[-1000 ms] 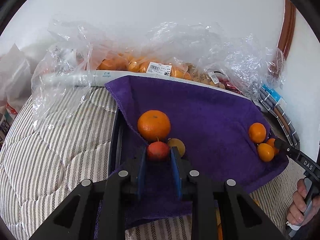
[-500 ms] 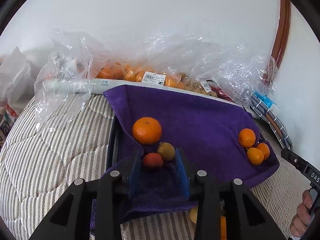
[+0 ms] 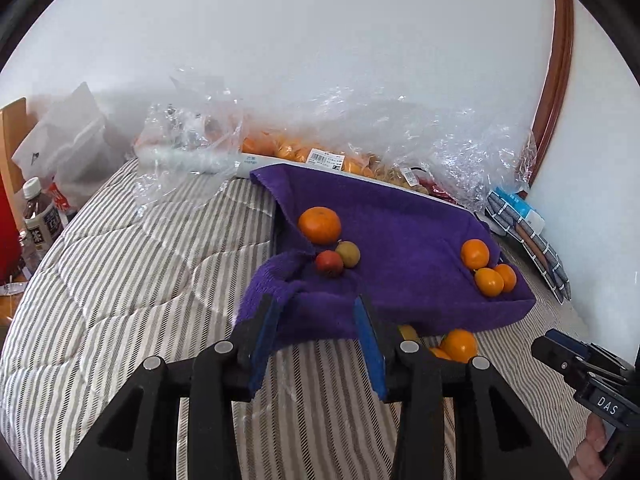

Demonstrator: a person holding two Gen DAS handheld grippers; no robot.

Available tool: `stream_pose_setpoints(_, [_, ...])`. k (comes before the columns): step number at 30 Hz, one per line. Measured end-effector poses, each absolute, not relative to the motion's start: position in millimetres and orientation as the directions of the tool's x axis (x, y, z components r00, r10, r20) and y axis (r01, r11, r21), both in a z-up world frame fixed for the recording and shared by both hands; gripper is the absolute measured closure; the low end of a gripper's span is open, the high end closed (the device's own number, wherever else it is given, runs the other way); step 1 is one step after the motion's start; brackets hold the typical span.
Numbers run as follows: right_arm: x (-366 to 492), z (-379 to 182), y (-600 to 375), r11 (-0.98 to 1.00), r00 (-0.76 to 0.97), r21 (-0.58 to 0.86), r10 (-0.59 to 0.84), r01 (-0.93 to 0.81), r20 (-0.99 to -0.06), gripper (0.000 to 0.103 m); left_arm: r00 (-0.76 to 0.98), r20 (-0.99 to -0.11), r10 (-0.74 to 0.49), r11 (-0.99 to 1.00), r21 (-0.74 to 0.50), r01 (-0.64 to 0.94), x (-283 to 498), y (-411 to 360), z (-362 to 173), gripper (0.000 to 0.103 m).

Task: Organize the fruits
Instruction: 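Grasp a tangerine in front of the towel with the right gripper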

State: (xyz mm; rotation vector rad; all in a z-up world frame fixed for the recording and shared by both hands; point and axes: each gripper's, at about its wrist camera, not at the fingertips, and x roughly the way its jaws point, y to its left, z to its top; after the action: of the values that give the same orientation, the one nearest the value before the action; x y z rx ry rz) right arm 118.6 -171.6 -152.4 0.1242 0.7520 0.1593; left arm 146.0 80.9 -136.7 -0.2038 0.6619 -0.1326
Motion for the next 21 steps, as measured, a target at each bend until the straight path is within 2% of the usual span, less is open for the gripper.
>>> stream_pose_setpoints(21, [125.5,-187.8,-121.2,0.967,0.628,0.182,0.253,-0.176,-0.736,0.056,0.739,-0.659,-0.139,0.972,-0.234,-0.025,133.2,103.9,-156.7,0.062])
